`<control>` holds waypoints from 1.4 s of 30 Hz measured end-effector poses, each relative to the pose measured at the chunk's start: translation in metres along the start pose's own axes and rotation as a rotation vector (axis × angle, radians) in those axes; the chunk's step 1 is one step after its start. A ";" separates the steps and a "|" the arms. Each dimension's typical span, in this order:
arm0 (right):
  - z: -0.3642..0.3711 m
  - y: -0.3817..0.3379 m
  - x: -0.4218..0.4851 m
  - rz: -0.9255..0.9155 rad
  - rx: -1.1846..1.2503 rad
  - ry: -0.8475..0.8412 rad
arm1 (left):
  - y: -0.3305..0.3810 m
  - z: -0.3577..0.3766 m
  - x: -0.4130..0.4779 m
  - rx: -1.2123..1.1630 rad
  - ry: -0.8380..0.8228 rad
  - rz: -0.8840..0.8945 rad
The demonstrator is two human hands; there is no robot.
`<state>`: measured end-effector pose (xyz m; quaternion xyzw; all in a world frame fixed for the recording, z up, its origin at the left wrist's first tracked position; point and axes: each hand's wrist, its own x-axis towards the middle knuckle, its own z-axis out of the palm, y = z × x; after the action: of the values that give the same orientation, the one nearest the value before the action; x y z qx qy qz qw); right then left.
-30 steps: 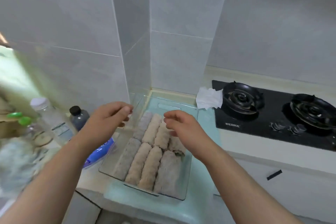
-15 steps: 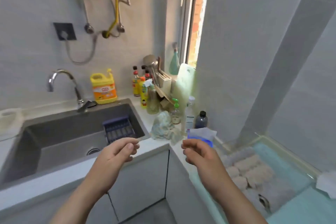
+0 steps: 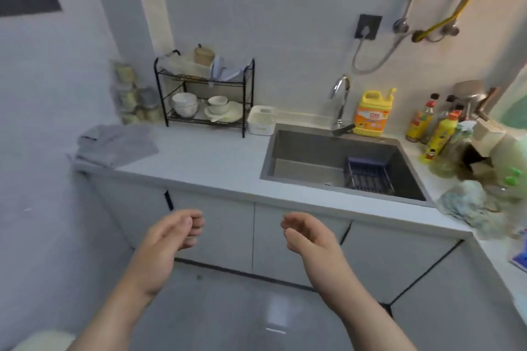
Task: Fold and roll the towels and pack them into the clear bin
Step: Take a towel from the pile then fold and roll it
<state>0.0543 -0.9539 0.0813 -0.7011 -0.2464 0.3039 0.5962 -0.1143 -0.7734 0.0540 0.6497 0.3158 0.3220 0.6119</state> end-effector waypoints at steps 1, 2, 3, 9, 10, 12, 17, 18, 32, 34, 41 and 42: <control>0.025 -0.002 -0.001 0.000 -0.007 -0.028 | -0.002 -0.029 -0.005 0.004 0.037 -0.001; 0.048 -0.004 -0.002 -0.003 -0.012 -0.054 | -0.003 -0.056 -0.010 0.006 0.075 -0.002; 0.069 -0.006 -0.002 -0.003 -0.022 -0.080 | -0.003 -0.081 -0.015 0.006 0.109 -0.005; 0.158 -0.021 0.009 -0.009 -0.089 -0.213 | 0.003 -0.175 -0.023 0.051 0.233 0.000; 0.168 -0.023 0.015 -0.008 -0.095 -0.225 | 0.002 -0.182 -0.019 0.054 0.244 -0.002; 0.184 -0.024 0.030 -0.005 -0.104 -0.241 | -0.003 -0.193 -0.008 0.058 0.256 -0.011; 0.212 -0.018 0.097 0.027 -0.119 -0.256 | -0.023 -0.205 0.048 0.082 0.262 -0.063; 0.217 -0.016 0.114 0.031 -0.123 -0.263 | -0.027 -0.206 0.064 0.091 0.262 -0.074; 0.300 -0.015 0.380 0.170 -0.256 -0.360 | -0.083 -0.244 0.299 0.406 0.398 -0.300; 0.324 -0.017 0.413 0.186 -0.311 -0.396 | -0.093 -0.260 0.326 0.508 0.417 -0.321; 0.423 -0.004 0.527 0.280 -0.486 -0.442 | -0.136 -0.318 0.449 0.719 0.411 -0.410; 0.439 -0.001 0.542 0.285 -0.546 -0.433 | -0.144 -0.325 0.469 0.768 0.384 -0.424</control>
<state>0.1146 -0.2689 -0.0353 -0.7810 -0.3385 0.4483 0.2729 -0.1003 -0.1958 -0.0606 0.6787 0.6449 0.1642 0.3107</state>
